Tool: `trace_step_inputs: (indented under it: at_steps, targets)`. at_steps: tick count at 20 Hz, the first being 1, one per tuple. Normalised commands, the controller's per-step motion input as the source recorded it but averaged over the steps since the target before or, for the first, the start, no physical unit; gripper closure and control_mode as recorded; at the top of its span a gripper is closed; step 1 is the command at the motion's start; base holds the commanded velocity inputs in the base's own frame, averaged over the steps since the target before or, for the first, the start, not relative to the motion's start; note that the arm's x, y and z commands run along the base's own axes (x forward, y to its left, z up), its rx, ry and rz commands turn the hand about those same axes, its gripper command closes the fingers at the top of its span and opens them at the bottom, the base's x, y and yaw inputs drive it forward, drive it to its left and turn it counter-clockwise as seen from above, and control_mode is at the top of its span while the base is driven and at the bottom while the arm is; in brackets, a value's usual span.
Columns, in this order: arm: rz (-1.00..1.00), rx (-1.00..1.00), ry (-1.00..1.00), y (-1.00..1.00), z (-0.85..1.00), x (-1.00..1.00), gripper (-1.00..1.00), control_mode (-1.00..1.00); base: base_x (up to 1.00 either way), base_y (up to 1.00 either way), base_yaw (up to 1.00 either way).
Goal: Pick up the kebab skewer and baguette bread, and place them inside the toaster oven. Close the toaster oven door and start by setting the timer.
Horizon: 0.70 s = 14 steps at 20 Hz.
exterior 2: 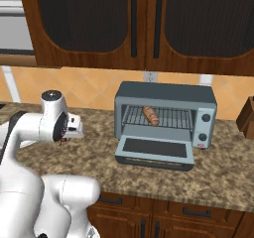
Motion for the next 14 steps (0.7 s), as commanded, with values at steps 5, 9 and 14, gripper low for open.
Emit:
trace_step_inputs:
  at_steps: [5,9,14]
  targets:
    - [0.08,0.13,0.0,-1.0,0.09,0.0,1.0,-1.0,0.0,0.0,0.0]
    - [0.09,0.15,0.0,-1.0,0.01,0.0,1.0,-1.0,0.0,0.0,0.0]
    - [0.09,0.15,0.0,-1.0,0.02,0.0,1.0,-1.0,0.0,0.0,0.0]
